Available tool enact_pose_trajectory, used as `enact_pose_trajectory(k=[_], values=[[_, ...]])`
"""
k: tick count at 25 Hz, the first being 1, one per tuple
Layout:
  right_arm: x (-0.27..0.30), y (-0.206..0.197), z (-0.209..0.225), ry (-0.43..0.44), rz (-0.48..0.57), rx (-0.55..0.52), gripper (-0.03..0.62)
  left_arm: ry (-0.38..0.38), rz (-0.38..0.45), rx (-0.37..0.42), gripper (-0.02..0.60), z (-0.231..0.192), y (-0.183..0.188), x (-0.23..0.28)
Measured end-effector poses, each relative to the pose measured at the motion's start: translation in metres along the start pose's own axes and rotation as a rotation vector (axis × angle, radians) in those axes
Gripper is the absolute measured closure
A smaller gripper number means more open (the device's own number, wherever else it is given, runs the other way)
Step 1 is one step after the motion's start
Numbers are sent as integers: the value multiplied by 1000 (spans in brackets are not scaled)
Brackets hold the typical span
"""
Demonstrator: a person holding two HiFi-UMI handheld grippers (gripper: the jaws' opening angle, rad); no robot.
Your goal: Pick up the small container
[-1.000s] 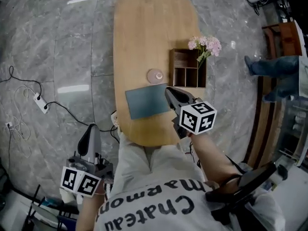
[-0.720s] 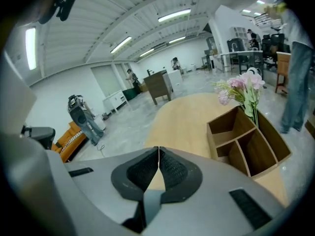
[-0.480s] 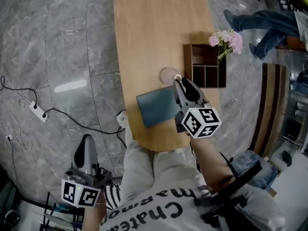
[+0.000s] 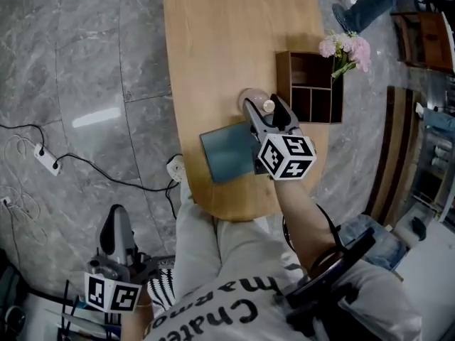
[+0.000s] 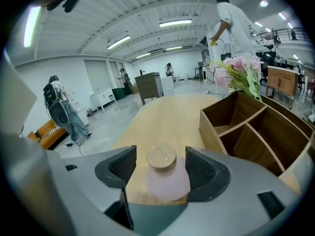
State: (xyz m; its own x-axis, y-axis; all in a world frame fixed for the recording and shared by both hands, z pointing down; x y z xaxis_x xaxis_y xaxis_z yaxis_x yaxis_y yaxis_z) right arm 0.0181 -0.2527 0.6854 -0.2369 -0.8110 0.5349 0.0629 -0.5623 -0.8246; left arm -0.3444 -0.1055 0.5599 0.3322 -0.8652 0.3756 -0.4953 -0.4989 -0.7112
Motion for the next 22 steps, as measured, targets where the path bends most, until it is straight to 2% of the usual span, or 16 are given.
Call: enact_pose_trajectory(k=[6,11,16,22], values=[[18,-9,7,-60,31,-105,321,46,-2,1,568,-7,-8,-1],[22,-10,7,-43,49,-177,321,68,10,-3,568,-7,-11,1],[27,-8,5,-22,30,-182,318,69,15,8,568,-3,-15,1],[28,-7,7,-8,63,-157,318,86,44,12,568,0,-14,-5]])
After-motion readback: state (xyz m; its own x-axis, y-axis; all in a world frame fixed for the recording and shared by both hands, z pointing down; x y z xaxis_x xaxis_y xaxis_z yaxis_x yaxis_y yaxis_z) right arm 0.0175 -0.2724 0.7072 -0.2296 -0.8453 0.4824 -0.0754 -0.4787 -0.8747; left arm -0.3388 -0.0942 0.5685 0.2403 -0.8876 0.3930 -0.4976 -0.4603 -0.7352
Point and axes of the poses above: the fingertips, and each gripper's own axes: x forward along the fingers, z to its right, y out of its top, the point moved 5 cm from there along -x, backward along the fingers, and after that the axes turned 7 degrees about z, right-handed, at the moved point
